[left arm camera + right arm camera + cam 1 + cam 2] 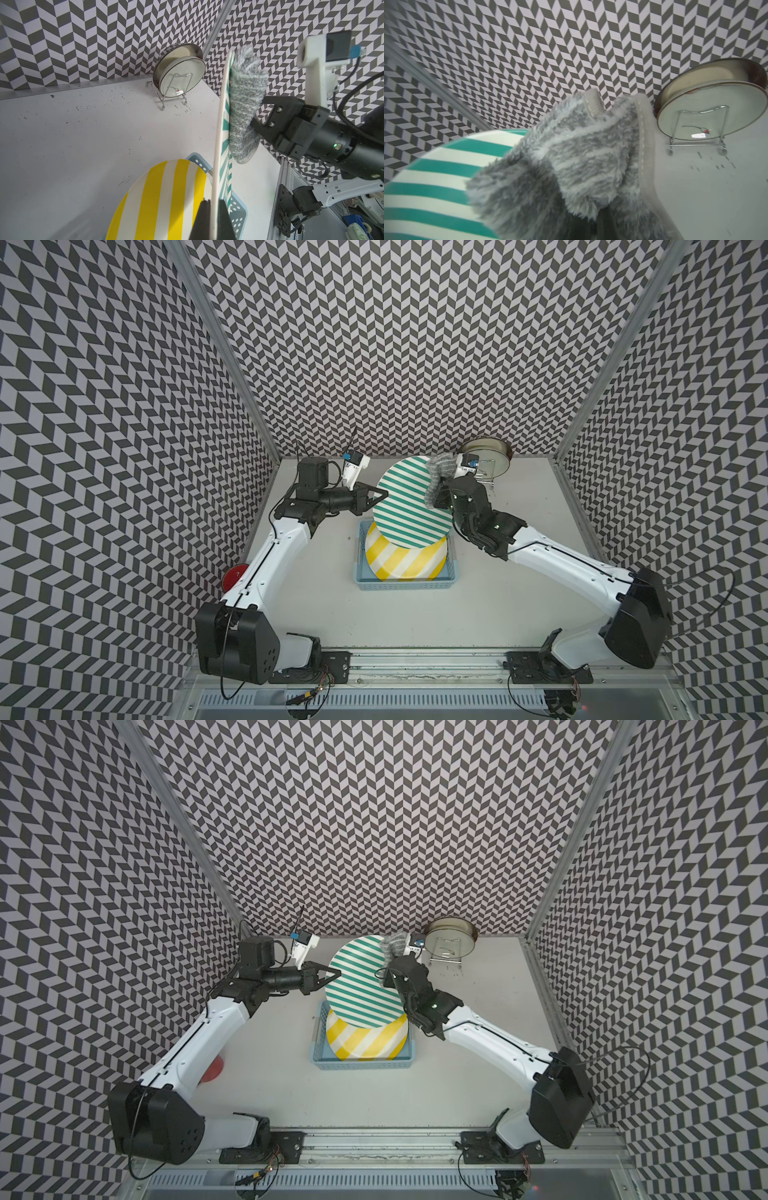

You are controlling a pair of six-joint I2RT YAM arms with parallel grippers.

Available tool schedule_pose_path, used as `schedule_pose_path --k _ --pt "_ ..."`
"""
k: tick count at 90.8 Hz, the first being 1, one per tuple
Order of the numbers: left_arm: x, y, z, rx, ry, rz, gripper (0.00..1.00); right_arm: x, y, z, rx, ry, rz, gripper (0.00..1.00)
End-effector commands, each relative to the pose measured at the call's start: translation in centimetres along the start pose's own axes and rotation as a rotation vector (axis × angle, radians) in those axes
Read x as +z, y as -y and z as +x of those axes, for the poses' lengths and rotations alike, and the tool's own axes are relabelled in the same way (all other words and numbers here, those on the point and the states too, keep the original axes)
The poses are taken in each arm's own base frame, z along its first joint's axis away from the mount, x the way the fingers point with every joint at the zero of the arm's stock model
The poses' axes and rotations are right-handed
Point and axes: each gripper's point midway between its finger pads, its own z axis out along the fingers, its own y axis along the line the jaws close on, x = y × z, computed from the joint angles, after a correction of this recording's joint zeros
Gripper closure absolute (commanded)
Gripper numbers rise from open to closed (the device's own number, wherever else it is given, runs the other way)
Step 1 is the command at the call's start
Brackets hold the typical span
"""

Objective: Wipe the wet plate dry
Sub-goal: Wipe the plate with towel.

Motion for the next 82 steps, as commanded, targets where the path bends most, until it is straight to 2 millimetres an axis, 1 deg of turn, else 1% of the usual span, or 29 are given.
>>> schedule_pose_path --k 1,6,10,15,23,31,32,33,34,37,45,56,63,70,75,82 --pt "-0.8 3.2 -2.7 0.115 0.069 0.097 1.00 -0.5 1.8 -0.4 0.047 0.023 0.042 1.00" --pt "-0.8 3.2 -2.7 0.114 0.070 0.098 1.00 -0.4 1.6 -0.1 0.051 0.011 0.022 1.00" --pt "-0.8 3.2 -2.7 0.114 0.070 0.098 1.00 -0.4 0.6 0.0 0.052 -0.002 -0.029 1.00" --pt "-0.8 3.2 -2.6 0.114 0.070 0.099 1.00 -0.3 -1.2 0.3 0.045 -0.030 -0.120 1.00" --pt "-0.7 3.1 -2.6 0.108 0.069 0.099 1.00 -0.4 -4.8 0.6 0.033 -0.083 -0.267 1.00" --pt "-0.6 3.2 -2.6 0.108 0.068 0.102 1.00 -0.5 -8.2 1.3 -0.001 -0.127 -0.362 1.00" --pt "-0.6 3.2 -2.5 0.107 0.067 0.102 1.00 -0.6 -9.0 1.5 -0.010 -0.137 -0.383 1.00" --pt "-0.6 3.2 -2.5 0.107 0.067 0.102 1.00 -0.6 -9.0 1.5 -0.010 -0.137 -0.383 1.00" --pt "-0.6 3.1 -2.5 0.107 0.067 0.101 1.00 -0.6 -9.7 1.7 -0.017 -0.144 -0.401 1.00" --pt "-0.6 3.1 -2.5 0.105 0.067 0.100 1.00 -0.8 -10.9 2.0 -0.030 -0.152 -0.431 1.00" --pt "-0.4 3.1 -2.3 0.101 0.062 0.103 1.00 -1.3 -13.4 2.5 -0.046 -0.171 -0.495 1.00" --pt "-0.3 3.0 -2.2 0.099 0.062 0.101 1.00 -1.7 -15.9 3.8 -0.062 -0.199 -0.544 1.00" --pt "-0.3 3.0 -2.3 0.101 0.064 0.100 1.00 -1.9 -16.9 4.5 -0.068 -0.217 -0.563 1.00" --pt "-0.3 3.0 -2.3 0.099 0.064 0.099 1.00 -1.7 -17.2 5.3 -0.075 -0.238 -0.555 1.00" --pt "-0.3 2.9 -2.3 0.100 0.065 0.098 1.00 -1.2 -16.5 5.6 -0.076 -0.239 -0.515 1.00" --pt "-0.3 2.9 -2.3 0.098 0.065 0.098 1.00 -0.3 -14.3 5.5 -0.051 -0.211 -0.408 1.00"
